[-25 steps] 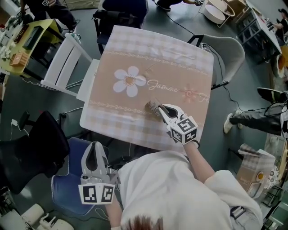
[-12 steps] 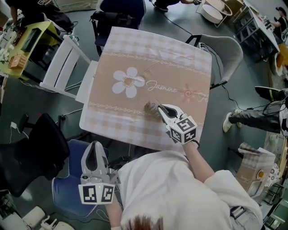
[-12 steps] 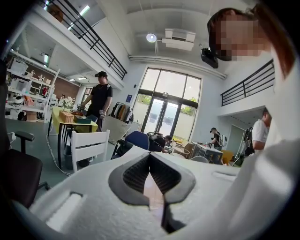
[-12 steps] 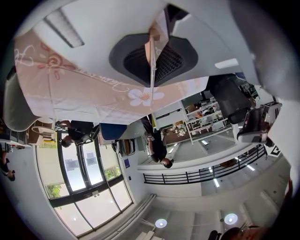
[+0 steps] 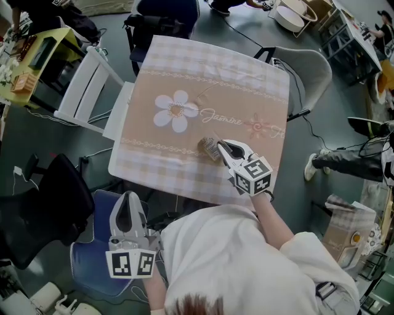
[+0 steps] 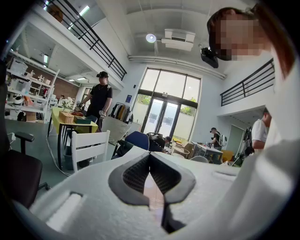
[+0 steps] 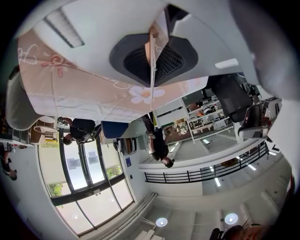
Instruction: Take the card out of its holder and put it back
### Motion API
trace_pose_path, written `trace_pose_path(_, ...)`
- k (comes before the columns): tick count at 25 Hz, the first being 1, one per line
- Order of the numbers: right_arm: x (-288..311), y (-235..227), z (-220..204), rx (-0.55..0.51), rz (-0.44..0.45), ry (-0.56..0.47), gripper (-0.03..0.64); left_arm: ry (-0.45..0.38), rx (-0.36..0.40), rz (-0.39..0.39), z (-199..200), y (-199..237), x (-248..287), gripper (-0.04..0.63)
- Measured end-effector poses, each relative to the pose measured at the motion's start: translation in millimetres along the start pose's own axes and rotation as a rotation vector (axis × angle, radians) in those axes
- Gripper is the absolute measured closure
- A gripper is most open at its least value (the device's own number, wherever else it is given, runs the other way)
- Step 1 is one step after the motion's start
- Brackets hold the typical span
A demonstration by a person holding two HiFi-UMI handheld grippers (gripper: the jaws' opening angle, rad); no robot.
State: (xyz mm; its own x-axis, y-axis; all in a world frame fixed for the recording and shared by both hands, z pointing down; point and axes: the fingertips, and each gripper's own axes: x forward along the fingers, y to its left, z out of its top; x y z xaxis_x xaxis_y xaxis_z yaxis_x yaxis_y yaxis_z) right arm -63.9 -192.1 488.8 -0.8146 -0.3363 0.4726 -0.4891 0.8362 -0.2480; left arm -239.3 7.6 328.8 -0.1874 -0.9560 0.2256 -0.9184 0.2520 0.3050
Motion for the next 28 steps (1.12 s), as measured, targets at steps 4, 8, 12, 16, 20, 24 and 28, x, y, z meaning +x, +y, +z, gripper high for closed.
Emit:
trace_pose_path(4,-5,-1,11,-0.004,-0.006,-0.020,0.598,0.003,-0.005,-0.005,-1,1,1,0.592)
trace_pose_path(8,-9,0,19,-0.011,-0.006,-0.039,0.598,0.004,0.001,-0.040,-2,-4,2,0.592)
trace_pose_path(12,-14,1,28,-0.016,-0.015,-0.061,0.598,0.003,-0.014,-0.077,-4,-9,5,0.592)
trace_pose_path(16,-20,3,38,-0.023,-0.024,-0.089,0.598,-0.003,-0.042,-0.081,-5,-6,6,0.592)
trace_pose_path(20,-32,3,56,-0.018,-0.050,-0.146,0.598,-0.012,-0.051,-0.085,-2,0,8,0.591)
trace_pose_path(24,-55,7,87,-0.010,-0.078,-0.241,0.598,-0.013,-0.057,-0.118,1,1,15,0.592)
trace_pose_path(28,-84,18,115,-0.024,-0.106,-0.333,0.598,-0.002,-0.042,-0.164,4,-1,21,0.592)
